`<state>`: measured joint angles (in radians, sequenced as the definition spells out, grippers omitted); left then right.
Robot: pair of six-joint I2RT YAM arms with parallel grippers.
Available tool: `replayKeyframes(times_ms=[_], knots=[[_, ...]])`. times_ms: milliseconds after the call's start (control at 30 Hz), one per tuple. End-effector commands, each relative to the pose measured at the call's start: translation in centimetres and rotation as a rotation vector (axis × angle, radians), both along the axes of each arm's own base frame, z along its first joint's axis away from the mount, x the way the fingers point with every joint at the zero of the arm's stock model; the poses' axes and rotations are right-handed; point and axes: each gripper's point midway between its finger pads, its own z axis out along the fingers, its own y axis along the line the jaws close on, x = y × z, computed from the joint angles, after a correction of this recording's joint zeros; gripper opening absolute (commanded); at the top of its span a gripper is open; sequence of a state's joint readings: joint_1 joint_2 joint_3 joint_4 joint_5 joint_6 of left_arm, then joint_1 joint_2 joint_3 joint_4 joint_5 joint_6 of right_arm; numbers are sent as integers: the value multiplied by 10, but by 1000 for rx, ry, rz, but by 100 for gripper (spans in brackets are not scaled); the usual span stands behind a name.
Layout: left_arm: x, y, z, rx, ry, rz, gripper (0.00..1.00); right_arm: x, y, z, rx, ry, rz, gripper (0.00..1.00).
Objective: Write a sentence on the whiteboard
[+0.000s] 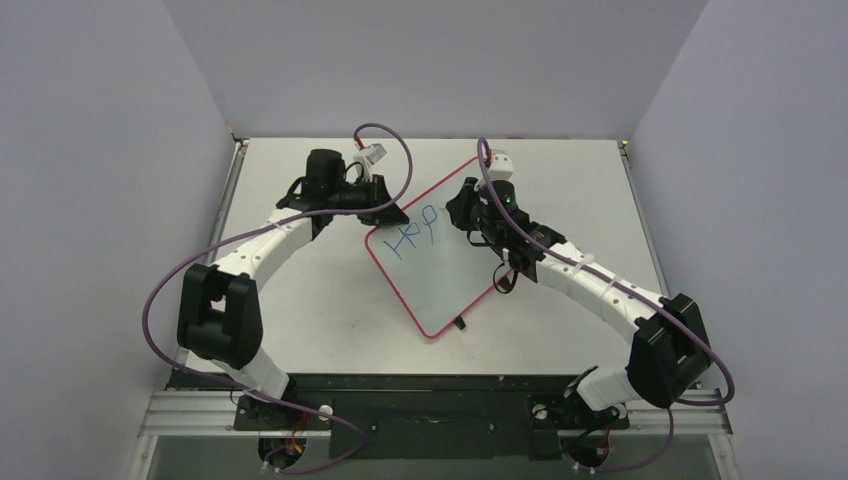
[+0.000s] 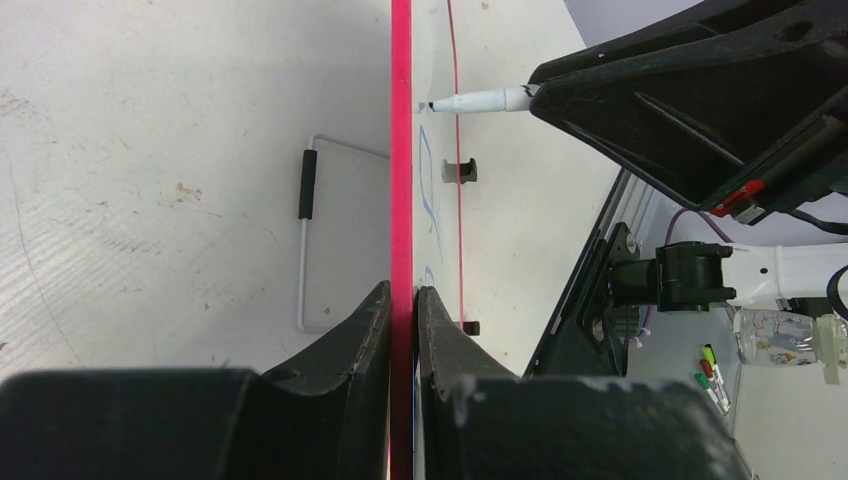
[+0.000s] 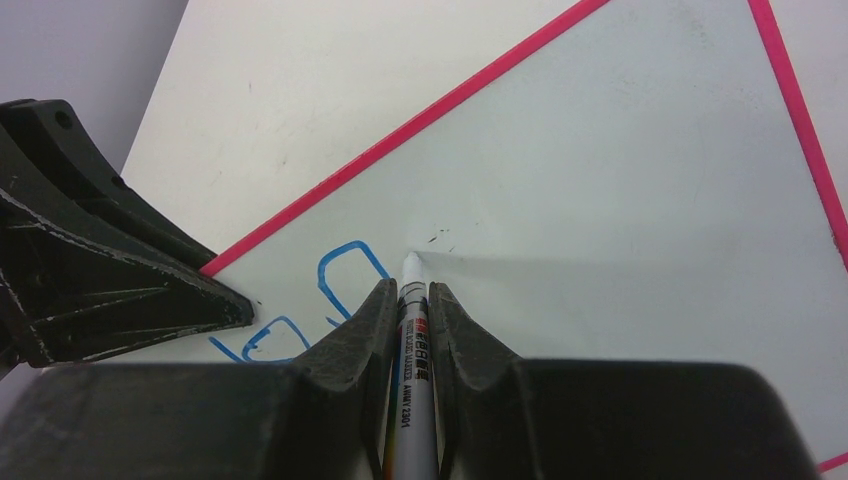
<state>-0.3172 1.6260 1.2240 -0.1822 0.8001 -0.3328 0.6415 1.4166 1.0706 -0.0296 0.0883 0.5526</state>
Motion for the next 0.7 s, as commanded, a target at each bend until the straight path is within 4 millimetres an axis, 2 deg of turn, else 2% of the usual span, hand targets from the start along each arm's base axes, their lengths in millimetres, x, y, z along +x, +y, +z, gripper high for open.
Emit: replayKeyframes(times_ms=[0,467,667], knots=[[-1,-5,28,-24,-127,-48,0,10,7,12,43,-41,-2,0],[0,-5,28,-22,-128,-48,0,20,-11,1,-5,-28,-71,0],[-1,-5,28,-22,-129,-49,0,26,-16,8,-9,-43,-95,0]])
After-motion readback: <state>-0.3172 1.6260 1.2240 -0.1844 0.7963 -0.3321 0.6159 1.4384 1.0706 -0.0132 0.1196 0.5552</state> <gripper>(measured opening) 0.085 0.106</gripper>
